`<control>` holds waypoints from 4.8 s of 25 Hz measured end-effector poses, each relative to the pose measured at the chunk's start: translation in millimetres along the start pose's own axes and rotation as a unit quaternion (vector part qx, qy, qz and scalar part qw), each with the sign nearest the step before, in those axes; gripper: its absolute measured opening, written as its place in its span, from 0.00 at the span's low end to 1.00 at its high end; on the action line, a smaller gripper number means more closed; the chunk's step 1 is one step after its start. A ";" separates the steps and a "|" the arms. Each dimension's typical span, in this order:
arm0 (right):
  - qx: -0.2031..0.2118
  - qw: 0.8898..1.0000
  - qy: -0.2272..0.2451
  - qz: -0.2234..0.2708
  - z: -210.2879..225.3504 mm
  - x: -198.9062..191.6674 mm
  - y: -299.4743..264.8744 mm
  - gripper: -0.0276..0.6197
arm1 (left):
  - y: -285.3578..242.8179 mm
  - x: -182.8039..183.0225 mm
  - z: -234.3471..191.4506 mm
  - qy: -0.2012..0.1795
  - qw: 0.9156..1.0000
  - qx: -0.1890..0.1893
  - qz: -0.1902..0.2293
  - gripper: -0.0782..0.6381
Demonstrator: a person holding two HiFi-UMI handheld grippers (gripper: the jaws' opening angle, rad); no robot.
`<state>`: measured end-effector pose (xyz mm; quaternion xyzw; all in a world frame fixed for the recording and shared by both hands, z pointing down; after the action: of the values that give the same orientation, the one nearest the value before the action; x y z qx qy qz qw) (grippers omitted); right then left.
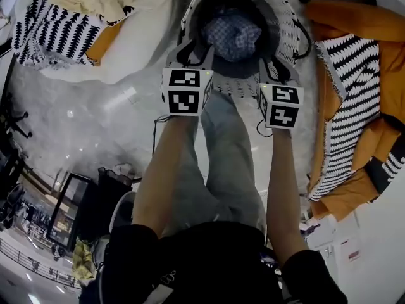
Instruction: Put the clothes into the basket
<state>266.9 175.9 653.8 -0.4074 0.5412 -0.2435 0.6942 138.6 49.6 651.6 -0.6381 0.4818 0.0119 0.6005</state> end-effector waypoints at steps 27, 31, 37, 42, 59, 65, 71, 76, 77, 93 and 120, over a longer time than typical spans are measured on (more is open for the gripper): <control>0.260 0.942 0.154 0.143 -295.3 206.2 -97.6 0.07 | 165.0 5.4 -325.1 0.211 0.921 0.250 0.212 0.14; 0.268 0.937 0.165 0.151 -325.5 233.4 -125.7 0.07 | 152.7 26.4 -353.2 0.199 0.924 0.237 0.225 0.14; 0.275 0.927 0.191 0.168 -361.5 275.0 -161.3 0.07 | 128.9 47.8 -398.3 0.186 0.930 0.207 0.239 0.14; 0.262 0.924 0.221 0.171 -373.9 296.6 -195.9 0.07 | 108.7 57.4 -426.5 0.180 0.935 0.184 0.244 0.14; 0.242 0.946 0.175 0.126 -374.0 316.4 -327.7 0.39 | 13.2 57.9 -473.3 0.205 0.944 0.066 0.250 0.36; 0.259 0.943 0.161 0.131 -374.0 300.3 -353.8 0.40 | -15.2 53.0 -484.4 0.201 0.937 0.065 0.280 0.36; 0.326 0.932 0.139 0.080 -390.9 283.4 -340.6 0.09 | -8.0 51.2 -472.3 0.174 0.945 0.063 0.271 0.18; 0.366 0.925 0.068 0.081 -383.5 289.4 -282.9 0.08 | 37.9 52.1 -433.4 0.210 0.934 0.021 0.289 0.17; 0.371 0.922 0.069 0.083 -383.5 290.9 -268.1 0.08 | 50.3 54.0 -424.5 0.207 0.934 0.021 0.290 0.17; 0.384 0.895 0.016 0.228 -367.4 382.7 36.7 0.08 | 281.5 185.7 -262.4 0.074 0.933 0.031 0.350 0.16; 0.260 0.818 -0.011 0.513 -138.1 423.4 450.1 0.08 | 447.1 369.0 110.0 -0.163 0.897 -0.178 0.372 0.16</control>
<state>214.6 51.7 35.1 0.1224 0.5807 0.0204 0.8046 116.8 -3.5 64.3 -0.4980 0.5692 0.4234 0.4988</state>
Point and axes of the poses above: the fingertips, and each gripper's own axes: y backward along the fingers, z to its right, x out of its top, the point moved 2 cm from there along y, backward along the fingers, and after that the axes turned 8 degrees about z, right-handed, at the moved point
